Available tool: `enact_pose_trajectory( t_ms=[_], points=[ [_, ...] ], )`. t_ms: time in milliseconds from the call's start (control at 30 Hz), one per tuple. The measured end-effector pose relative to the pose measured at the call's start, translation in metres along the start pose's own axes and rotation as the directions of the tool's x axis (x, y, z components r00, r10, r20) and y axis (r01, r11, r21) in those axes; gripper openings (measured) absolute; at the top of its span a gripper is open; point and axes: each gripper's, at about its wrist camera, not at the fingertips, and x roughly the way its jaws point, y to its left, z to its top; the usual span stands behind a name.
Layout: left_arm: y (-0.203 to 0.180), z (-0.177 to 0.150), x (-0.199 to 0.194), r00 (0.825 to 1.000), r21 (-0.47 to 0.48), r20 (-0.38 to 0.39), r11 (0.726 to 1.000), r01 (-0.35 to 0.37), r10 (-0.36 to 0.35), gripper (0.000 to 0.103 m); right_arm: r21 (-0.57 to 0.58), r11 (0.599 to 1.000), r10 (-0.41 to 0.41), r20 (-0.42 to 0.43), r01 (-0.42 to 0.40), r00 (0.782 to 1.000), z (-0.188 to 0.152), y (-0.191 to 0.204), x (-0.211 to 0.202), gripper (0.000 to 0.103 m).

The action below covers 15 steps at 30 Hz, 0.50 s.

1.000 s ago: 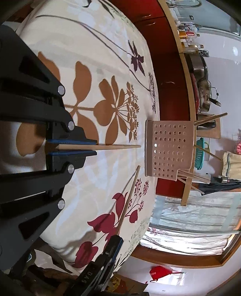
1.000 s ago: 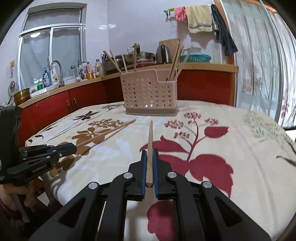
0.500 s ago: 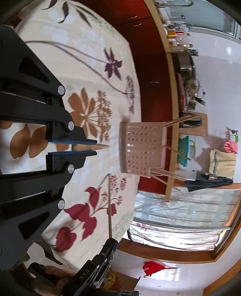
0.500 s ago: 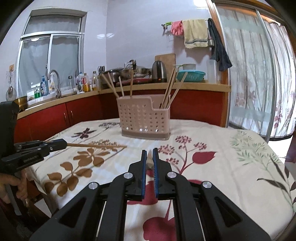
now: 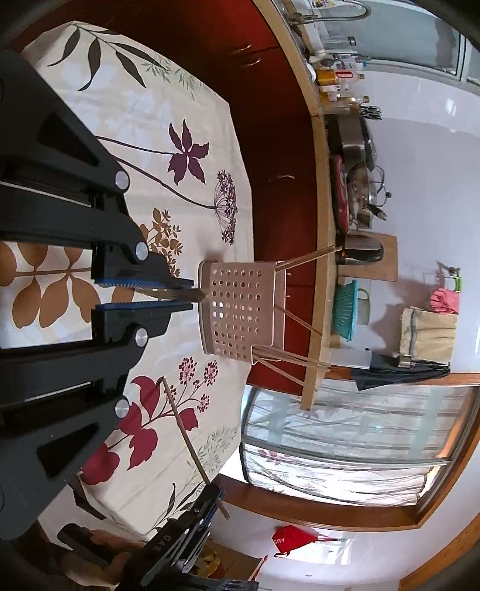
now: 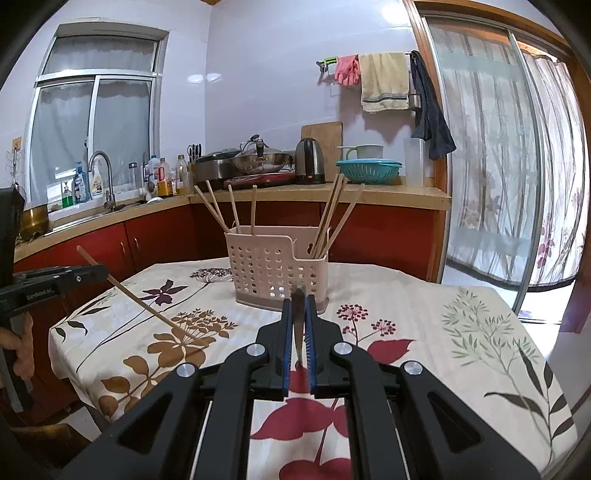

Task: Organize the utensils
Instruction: 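Lift both held chopsticks and lower them into the beige holder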

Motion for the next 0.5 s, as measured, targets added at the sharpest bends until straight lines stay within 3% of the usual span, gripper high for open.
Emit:
enact_pose_trajectory(
  t_ms=[500],
  points=[
    [0.018,0.053,0.041,0.998,0.012,-0.050,1.000,0.027,-0.026,0.007,0.032,0.999,0.010,-0.072,-0.007,0.997,0.042,-0.009,0.051,0.007]
  ],
)
